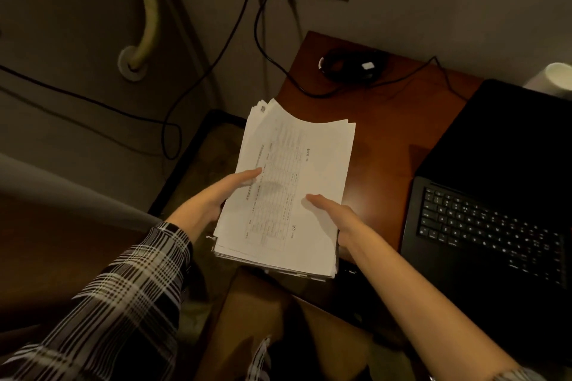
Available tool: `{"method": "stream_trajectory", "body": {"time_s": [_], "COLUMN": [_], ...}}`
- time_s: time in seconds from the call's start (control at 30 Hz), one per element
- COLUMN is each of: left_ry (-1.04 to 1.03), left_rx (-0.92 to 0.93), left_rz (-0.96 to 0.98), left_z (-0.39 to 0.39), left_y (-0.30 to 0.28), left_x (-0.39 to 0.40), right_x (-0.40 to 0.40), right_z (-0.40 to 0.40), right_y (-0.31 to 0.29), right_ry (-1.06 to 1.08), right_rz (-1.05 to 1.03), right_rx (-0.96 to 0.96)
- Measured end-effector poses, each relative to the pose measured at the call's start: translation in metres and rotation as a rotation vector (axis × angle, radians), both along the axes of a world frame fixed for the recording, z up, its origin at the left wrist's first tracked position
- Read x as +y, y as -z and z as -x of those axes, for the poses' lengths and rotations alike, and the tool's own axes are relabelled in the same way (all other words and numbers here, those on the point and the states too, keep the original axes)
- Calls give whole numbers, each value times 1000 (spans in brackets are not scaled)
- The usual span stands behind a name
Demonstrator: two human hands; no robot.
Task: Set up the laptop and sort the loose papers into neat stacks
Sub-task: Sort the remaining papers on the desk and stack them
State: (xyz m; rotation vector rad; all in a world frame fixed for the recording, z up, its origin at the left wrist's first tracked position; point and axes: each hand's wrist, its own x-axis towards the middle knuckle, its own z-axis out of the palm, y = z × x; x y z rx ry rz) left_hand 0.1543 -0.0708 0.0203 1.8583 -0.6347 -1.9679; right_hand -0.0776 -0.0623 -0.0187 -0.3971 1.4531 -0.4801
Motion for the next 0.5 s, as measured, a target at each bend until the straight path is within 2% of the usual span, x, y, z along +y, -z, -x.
{"method": "stream_trajectory", "body": {"time_s": [0.1, 0.23, 0.37, 0.5], "left_ry": [-85, -151, -182, -281], "left_rx": [-13, -150, -227, -149], "left_rz": [3, 205, 569, 871], "left_z": [5, 19, 30, 45], "left_y": [4, 2, -26, -53], "left_x": [3, 8, 0, -16], "right_x": [-9, -22, -29, -36], "right_z": [7, 15, 16, 12], "right_y": [-6, -25, -57, -87], "right_ry": [-45, -138, -73, 45], "right_rz": [1, 65, 363, 729], "right_rx": [-40, 8, 106, 203]}}
